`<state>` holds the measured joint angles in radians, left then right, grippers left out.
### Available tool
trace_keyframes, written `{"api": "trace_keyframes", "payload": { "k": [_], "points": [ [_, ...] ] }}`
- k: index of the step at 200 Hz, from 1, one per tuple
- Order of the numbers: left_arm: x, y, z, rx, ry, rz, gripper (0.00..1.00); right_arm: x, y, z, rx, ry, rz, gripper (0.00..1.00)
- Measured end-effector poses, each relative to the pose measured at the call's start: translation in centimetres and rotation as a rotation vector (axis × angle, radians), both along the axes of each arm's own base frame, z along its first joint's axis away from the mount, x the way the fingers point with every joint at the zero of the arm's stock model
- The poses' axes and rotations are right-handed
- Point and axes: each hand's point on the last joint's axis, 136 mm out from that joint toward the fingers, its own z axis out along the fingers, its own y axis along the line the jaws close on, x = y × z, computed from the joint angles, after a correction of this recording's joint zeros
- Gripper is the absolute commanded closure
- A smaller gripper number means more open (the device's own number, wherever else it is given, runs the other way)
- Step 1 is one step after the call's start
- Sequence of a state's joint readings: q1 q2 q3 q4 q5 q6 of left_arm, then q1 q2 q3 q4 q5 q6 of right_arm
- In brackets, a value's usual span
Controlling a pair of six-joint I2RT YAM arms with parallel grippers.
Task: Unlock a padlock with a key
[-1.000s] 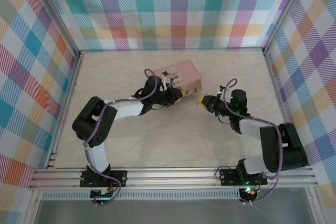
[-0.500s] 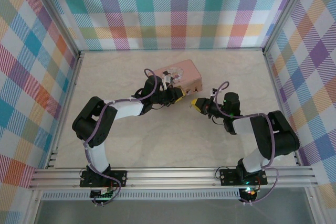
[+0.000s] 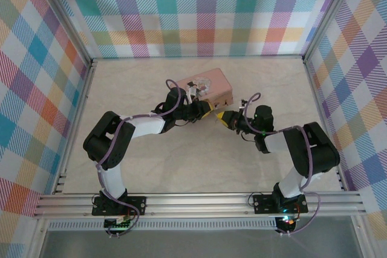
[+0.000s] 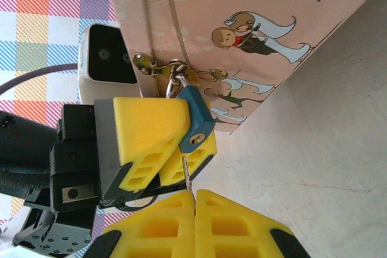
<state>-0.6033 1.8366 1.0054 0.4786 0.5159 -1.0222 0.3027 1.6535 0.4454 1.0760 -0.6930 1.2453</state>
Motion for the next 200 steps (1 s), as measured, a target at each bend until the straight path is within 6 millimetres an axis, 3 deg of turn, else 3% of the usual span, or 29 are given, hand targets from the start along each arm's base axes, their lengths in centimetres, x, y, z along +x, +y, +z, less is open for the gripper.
{"api": "trace_keyframes", "payload": {
  "k": [45, 200],
  "points": [
    [0.0, 0.0, 0.1, -0.007, 0.0, 0.002, 0.85, 0.4, 0.3, -1.6, 0.025, 0.049, -0.006, 1.0],
    [-0.2, 0.1, 0.3, -0.019, -0.007, -0.002, 0.85, 0.7, 0.5, -0.5, 0.05, 0.011, -0.017, 1.0]
  ]
}}
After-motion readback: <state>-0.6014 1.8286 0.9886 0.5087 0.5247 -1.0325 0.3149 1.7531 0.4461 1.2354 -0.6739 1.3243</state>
